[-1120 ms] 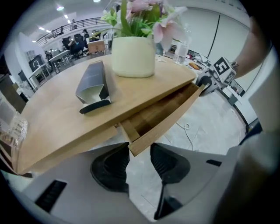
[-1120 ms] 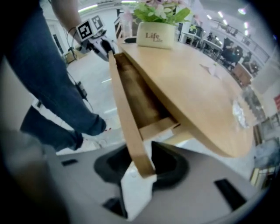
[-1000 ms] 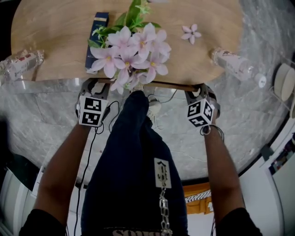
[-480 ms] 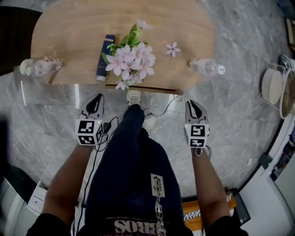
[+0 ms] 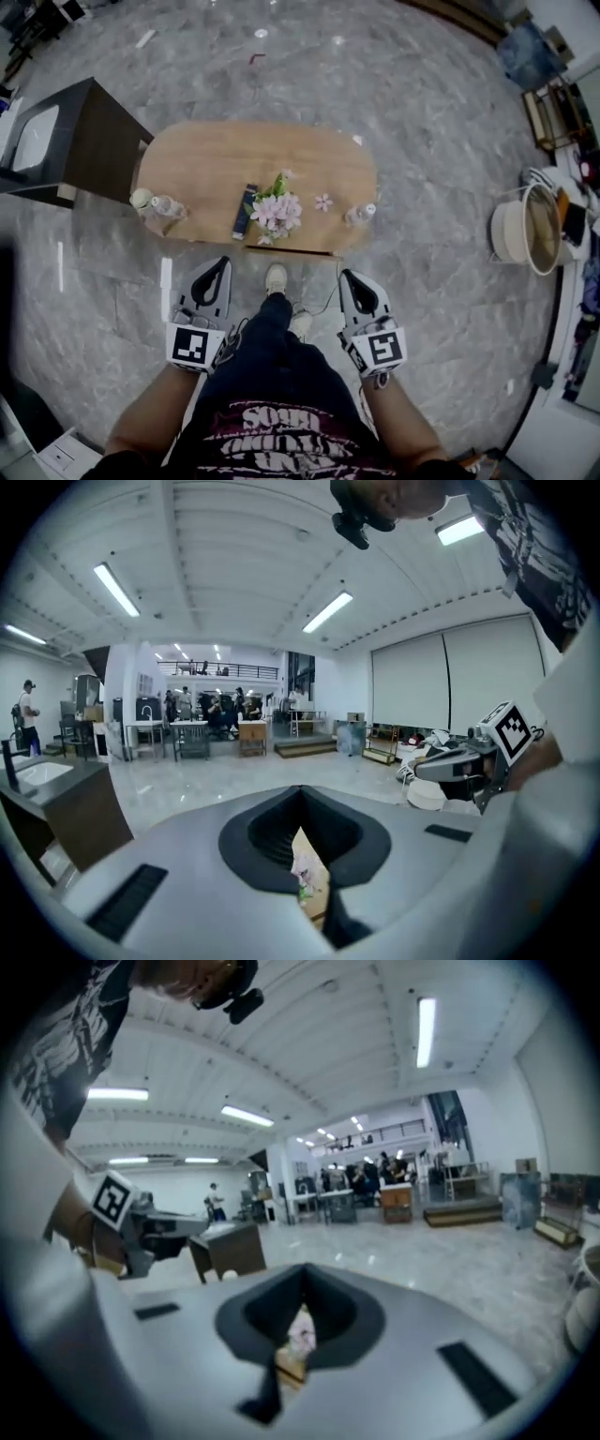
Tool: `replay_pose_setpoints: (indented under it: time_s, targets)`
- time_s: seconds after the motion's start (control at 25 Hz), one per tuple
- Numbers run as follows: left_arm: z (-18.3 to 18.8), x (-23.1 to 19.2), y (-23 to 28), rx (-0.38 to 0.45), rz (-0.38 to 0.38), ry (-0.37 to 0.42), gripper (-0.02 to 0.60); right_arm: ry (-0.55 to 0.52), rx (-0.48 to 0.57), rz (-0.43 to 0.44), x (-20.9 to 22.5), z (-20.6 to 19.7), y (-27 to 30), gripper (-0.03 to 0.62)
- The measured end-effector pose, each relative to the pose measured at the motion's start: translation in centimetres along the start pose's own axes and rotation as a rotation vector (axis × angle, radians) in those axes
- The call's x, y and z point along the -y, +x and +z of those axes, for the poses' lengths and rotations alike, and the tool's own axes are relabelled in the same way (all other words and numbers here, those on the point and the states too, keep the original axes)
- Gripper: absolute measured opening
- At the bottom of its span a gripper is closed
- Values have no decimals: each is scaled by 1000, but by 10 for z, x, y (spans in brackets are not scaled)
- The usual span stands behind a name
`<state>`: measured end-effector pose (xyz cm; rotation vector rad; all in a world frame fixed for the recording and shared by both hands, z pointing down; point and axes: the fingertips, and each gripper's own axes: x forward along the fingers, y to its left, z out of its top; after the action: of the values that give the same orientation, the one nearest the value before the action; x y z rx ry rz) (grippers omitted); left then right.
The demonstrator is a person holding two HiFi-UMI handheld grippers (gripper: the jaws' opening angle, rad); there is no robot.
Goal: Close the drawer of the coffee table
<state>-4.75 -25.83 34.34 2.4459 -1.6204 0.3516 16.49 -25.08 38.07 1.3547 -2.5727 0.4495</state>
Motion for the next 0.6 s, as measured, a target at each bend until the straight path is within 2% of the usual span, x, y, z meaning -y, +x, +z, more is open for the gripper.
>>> replay_pose_setpoints:
  time_s: [0.16,0.32,0.44,0.6]
  targets:
    - [37,6,-32,37,-10,76,20,-10,49,27,-35,32,-18,34]
    - [55,-1,-39,52,-31,108,20,-22,69,37,-55,46,-22,34]
    - [65,-11,-27,48,-89,119,21,-18,77,6,-59,51,-17,34]
    - [65,-32,-3,35,-196,134,21,26,51,-86,-60,55,2,34]
